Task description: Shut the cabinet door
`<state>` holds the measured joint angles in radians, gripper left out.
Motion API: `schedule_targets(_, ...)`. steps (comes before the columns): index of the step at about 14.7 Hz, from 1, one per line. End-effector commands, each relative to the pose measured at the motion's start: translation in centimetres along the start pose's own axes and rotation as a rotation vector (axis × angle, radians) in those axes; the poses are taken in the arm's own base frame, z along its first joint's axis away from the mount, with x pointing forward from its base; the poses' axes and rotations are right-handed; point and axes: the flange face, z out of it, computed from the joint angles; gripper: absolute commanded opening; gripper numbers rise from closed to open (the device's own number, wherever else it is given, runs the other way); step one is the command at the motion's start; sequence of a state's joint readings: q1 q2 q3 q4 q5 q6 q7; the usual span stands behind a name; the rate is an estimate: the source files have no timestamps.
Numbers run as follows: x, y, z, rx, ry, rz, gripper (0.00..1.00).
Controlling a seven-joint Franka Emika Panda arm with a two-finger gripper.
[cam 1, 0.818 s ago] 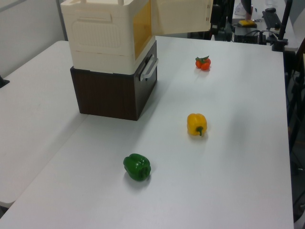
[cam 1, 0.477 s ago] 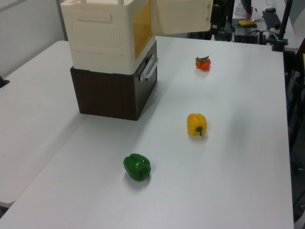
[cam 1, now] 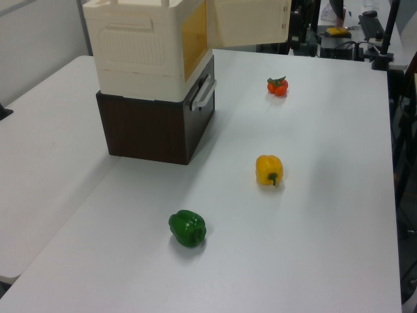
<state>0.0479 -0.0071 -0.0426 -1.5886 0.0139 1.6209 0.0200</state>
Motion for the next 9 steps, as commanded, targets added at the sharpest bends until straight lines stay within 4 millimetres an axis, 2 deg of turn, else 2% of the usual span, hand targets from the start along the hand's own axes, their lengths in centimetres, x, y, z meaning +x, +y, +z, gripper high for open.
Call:
schedule_targets(1, 0.3, -0.4, -0.5, 0.0, 0.031, -0.044, 0.0)
schedule_targets(3, 0.2, -0.6, -0.4, 0.0, 0.025, -0.12, 0.0)
schedule_targets(7, -0.5, 0.5, -2.2, 0.038, 0.055, -0.068, 0.0)
schedule_targets(8, -0.8, 1.7, -3.1, 0.08, 0.078, -0.001, 0.0)
schedule_targets(9, -0.9, 3.7, -4.5, 0.11, 0.114, 0.063, 0.0)
